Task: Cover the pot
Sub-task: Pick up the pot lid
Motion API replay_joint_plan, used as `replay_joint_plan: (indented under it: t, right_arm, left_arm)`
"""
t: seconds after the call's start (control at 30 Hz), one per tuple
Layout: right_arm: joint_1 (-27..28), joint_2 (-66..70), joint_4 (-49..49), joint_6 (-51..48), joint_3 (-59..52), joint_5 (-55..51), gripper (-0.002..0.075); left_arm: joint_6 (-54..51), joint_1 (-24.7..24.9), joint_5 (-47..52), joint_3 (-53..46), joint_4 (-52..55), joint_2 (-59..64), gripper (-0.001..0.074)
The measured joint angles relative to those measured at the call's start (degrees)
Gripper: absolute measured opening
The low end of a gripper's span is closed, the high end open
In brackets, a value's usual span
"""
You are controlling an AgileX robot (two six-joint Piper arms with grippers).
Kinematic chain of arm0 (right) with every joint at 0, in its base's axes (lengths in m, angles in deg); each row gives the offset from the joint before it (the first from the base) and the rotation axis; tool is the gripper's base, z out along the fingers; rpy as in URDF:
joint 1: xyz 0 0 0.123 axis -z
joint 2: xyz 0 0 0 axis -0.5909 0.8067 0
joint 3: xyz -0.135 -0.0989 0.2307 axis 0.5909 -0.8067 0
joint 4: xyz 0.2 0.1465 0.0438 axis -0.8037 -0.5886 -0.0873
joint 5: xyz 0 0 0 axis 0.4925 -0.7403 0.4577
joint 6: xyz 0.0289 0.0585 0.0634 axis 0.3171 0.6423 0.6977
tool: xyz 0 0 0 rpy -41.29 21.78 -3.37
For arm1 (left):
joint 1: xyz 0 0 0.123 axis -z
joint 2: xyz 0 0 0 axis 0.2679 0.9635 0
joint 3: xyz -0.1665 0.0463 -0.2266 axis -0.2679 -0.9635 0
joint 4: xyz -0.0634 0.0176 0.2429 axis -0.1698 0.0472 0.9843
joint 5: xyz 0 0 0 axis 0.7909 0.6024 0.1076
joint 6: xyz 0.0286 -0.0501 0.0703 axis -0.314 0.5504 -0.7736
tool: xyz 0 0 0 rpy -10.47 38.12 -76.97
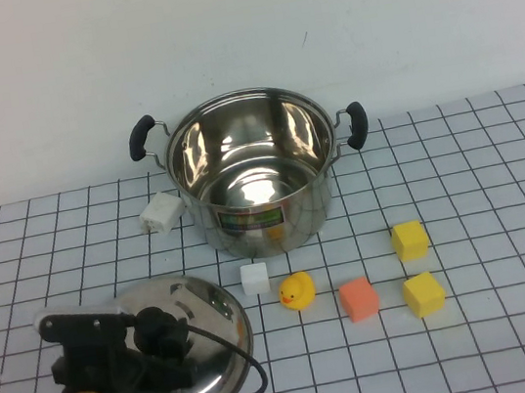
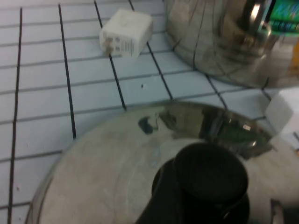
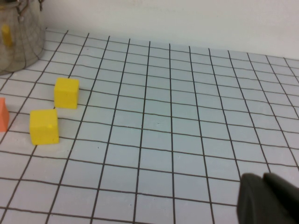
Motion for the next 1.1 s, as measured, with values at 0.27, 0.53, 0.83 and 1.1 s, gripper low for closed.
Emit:
replay_joint_plan:
  t: [0.27, 0.53, 0.83, 1.1]
  right_arm:
    - [0.0, 0.0, 0.0, 0.0, 0.0, 0.0, 0.0009]
    - [0.0, 0.0, 0.0, 0.0, 0.0, 0.0, 0.0009]
    - [0.0, 0.0, 0.0, 0.0, 0.0, 0.0, 0.0009]
    - [0.0, 0.0, 0.0, 0.0, 0.0, 0.0, 0.0009]
  left_arm:
    - [4.0, 0.0, -0.11, 2.56, -1.56, 5.5, 0.0619]
    - [7.03, 0.0, -0.24, 7.63, -1.96, 7.42, 0.0611]
    - [7.67, 0.0, -0.89, 8.88, -7.64, 10.37, 0.0586]
    - [6.91, 0.0, -3.95, 8.97, -5.51, 12.39, 0.0517]
